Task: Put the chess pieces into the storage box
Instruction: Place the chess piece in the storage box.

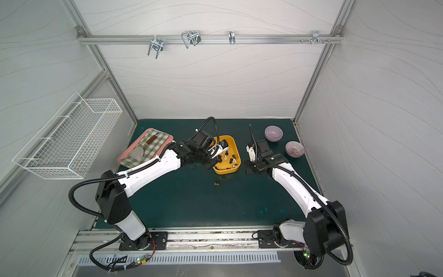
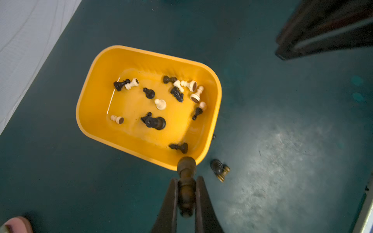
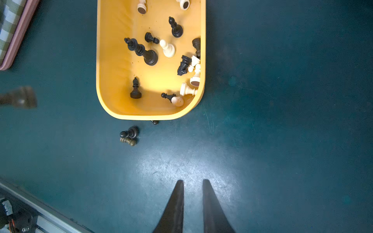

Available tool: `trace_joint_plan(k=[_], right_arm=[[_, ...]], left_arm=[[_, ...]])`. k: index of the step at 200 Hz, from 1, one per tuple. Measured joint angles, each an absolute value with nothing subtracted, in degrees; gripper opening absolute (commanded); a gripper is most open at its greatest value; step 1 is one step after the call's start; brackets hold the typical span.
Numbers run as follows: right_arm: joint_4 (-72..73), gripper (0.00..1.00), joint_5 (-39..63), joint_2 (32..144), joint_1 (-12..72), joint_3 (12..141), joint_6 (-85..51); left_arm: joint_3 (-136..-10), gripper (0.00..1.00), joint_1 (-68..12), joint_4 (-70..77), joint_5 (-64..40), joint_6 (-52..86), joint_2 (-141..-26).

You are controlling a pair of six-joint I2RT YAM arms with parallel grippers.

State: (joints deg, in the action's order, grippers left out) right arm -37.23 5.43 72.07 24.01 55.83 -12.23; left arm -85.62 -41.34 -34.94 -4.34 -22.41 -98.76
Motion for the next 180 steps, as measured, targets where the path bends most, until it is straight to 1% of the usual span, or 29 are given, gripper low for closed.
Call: trace_joint_plan(k=[25, 64, 118, 180], right_arm=[[-37.5, 0.20, 5.1, 70.7, 23.9, 55.0, -12.3], [-38.5, 0.20, 4.9, 69.6, 23.8, 52.9, -12.6], [-39.1, 0.20, 4.8, 68.7, 22.9, 52.8, -12.6], [-39.2, 0.20, 4.7, 68.7, 22.5, 52.8, -12.6]], left_arm=[[-92.4, 0.02, -37.6, -35.6, -6.8, -22.5, -105.7], [-103.8, 0.02, -34.3, -36.6, -6.7, -22.3, -117.5], [-107.1, 0.03, -31.8, -36.2, -6.7, -18.9, -125.4], [-114.3, 0.05, -30.7, -36.1, -8.3, -16.5, -131.9]])
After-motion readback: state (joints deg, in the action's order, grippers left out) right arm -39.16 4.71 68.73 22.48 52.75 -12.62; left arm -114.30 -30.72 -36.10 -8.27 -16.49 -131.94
